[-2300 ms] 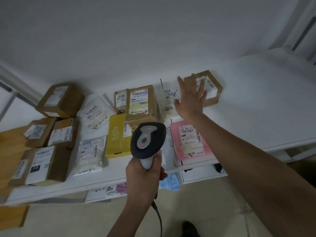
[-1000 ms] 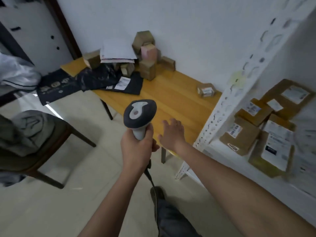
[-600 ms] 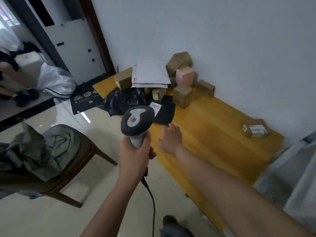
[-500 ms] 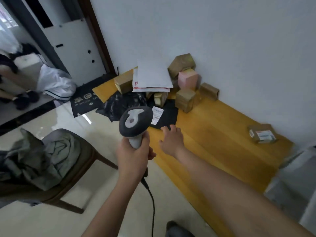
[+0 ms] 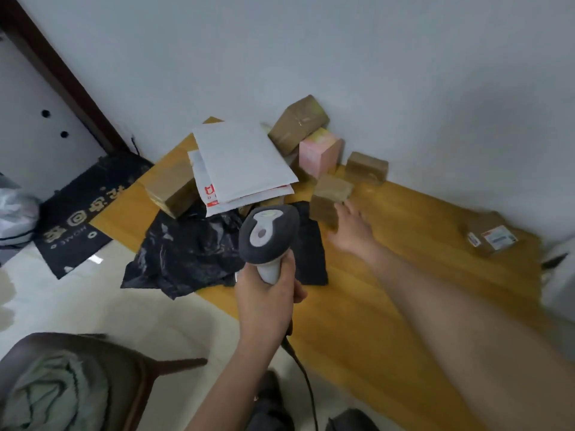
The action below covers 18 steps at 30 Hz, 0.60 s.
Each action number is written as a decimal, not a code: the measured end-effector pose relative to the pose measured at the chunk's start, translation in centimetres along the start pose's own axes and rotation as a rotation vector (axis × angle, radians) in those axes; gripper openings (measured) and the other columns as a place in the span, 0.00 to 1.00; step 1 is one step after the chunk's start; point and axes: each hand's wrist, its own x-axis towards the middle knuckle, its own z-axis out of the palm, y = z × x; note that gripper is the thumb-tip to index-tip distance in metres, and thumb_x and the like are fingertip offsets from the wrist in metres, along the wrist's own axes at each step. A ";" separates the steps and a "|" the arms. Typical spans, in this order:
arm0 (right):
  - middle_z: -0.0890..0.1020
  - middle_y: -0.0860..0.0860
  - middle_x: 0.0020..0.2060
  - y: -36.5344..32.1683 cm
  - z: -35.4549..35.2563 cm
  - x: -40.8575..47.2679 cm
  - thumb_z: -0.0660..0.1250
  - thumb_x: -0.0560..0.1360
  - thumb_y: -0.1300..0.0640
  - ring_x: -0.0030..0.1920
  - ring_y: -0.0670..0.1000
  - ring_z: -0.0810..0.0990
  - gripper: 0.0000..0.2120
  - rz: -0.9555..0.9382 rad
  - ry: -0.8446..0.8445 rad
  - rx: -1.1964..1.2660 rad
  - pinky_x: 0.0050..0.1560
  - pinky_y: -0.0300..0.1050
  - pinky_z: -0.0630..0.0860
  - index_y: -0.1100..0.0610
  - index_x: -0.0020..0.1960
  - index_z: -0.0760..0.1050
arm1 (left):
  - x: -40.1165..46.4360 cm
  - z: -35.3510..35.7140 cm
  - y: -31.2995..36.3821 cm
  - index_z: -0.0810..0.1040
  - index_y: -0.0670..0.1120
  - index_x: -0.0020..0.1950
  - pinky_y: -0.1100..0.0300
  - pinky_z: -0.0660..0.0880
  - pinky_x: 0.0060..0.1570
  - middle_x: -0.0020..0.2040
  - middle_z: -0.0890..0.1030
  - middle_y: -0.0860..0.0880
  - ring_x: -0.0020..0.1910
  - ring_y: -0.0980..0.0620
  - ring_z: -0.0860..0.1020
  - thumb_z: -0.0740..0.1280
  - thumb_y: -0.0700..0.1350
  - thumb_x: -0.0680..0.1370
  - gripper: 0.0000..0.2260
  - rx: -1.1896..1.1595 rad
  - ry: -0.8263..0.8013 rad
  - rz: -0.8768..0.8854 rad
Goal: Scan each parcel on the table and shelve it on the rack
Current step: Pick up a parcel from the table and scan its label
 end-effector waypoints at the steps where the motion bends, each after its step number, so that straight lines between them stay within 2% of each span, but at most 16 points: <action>1: 0.49 0.49 0.79 -0.1 0.1 1.4 0.64 0.78 0.50 0.76 0.62 0.55 0.35 0.018 0.002 -0.010 0.71 0.57 0.62 0.52 0.79 0.50 | 1.4 -0.4 -0.1 0.77 0.33 0.40 0.59 0.80 0.30 0.27 0.80 0.43 0.28 0.47 0.81 0.66 0.46 0.80 0.17 0.002 -0.030 -0.006; 4: 0.47 0.48 0.80 -0.1 0.8 4.8 0.63 0.79 0.49 0.78 0.61 0.50 0.36 0.057 -0.012 -0.023 0.74 0.60 0.57 0.51 0.80 0.46 | 5.1 -1.3 -0.7 0.77 0.33 0.42 0.61 0.79 0.29 0.28 0.80 0.40 0.27 0.48 0.80 0.67 0.46 0.79 0.16 0.003 -0.089 -0.056; 6: 0.44 0.46 0.79 -0.1 2.0 5.4 0.61 0.80 0.48 0.78 0.60 0.47 0.36 0.068 -0.026 -0.020 0.75 0.64 0.51 0.49 0.80 0.43 | 7.3 -1.6 -1.4 0.77 0.35 0.43 0.57 0.80 0.29 0.27 0.80 0.42 0.26 0.47 0.81 0.68 0.45 0.79 0.13 0.017 -0.109 -0.077; 8: 0.48 0.47 0.79 0.1 3.6 4.7 0.60 0.80 0.47 0.77 0.60 0.51 0.34 0.078 0.051 -0.043 0.74 0.64 0.49 0.49 0.79 0.46 | 8.7 -1.7 -2.1 0.78 0.38 0.44 0.56 0.80 0.29 0.27 0.80 0.43 0.27 0.47 0.81 0.68 0.45 0.79 0.10 0.027 -0.128 -0.105; 10: 0.64 0.51 0.74 0.3 5.6 3.0 0.60 0.80 0.48 0.70 0.60 0.64 0.27 0.038 0.263 -0.040 0.71 0.60 0.59 0.51 0.76 0.58 | 9.7 -1.7 -2.6 0.78 0.38 0.45 0.59 0.79 0.28 0.27 0.80 0.44 0.27 0.48 0.81 0.68 0.44 0.79 0.09 0.031 -0.138 -0.133; 12: 0.75 0.52 0.60 0.3 7.1 1.3 0.61 0.80 0.52 0.59 0.55 0.72 0.18 -0.032 0.488 0.089 0.61 0.50 0.70 0.55 0.67 0.69 | 10.2 -1.5 -2.7 0.78 0.36 0.46 0.62 0.78 0.27 0.27 0.80 0.44 0.26 0.49 0.80 0.68 0.44 0.79 0.10 0.027 -0.147 -0.159; 14: 0.74 0.52 0.50 0.5 8.3 0.3 0.62 0.80 0.55 0.52 0.51 0.72 0.10 0.020 0.609 0.292 0.52 0.43 0.70 0.59 0.59 0.71 | 10.6 -1.2 -2.9 0.78 0.35 0.46 0.63 0.77 0.26 0.27 0.80 0.44 0.25 0.50 0.80 0.68 0.44 0.79 0.11 0.029 -0.151 -0.179; 15: 0.72 0.51 0.48 0.8 9.0 0.1 0.61 0.80 0.56 0.50 0.51 0.71 0.08 0.095 0.641 0.403 0.50 0.43 0.70 0.60 0.56 0.70 | 10.8 -1.0 -2.9 0.78 0.34 0.46 0.64 0.76 0.26 0.27 0.80 0.45 0.25 0.50 0.80 0.68 0.44 0.79 0.11 0.031 -0.149 -0.185; 17: 0.70 0.52 0.48 1.0 9.7 0.5 0.59 0.81 0.54 0.49 0.52 0.71 0.08 0.305 0.655 0.604 0.52 0.52 0.73 0.59 0.54 0.68 | 11.0 -0.5 -3.0 0.78 0.34 0.46 0.64 0.76 0.26 0.26 0.80 0.46 0.25 0.50 0.80 0.68 0.44 0.79 0.12 0.031 -0.139 -0.194; 18: 0.71 0.53 0.49 1.1 9.9 0.6 0.59 0.81 0.52 0.51 0.53 0.73 0.09 0.413 0.610 0.701 0.53 0.54 0.75 0.58 0.55 0.67 | 11.0 -0.3 -2.9 0.78 0.34 0.46 0.64 0.76 0.26 0.26 0.80 0.46 0.25 0.50 0.80 0.68 0.44 0.79 0.12 0.030 -0.135 -0.196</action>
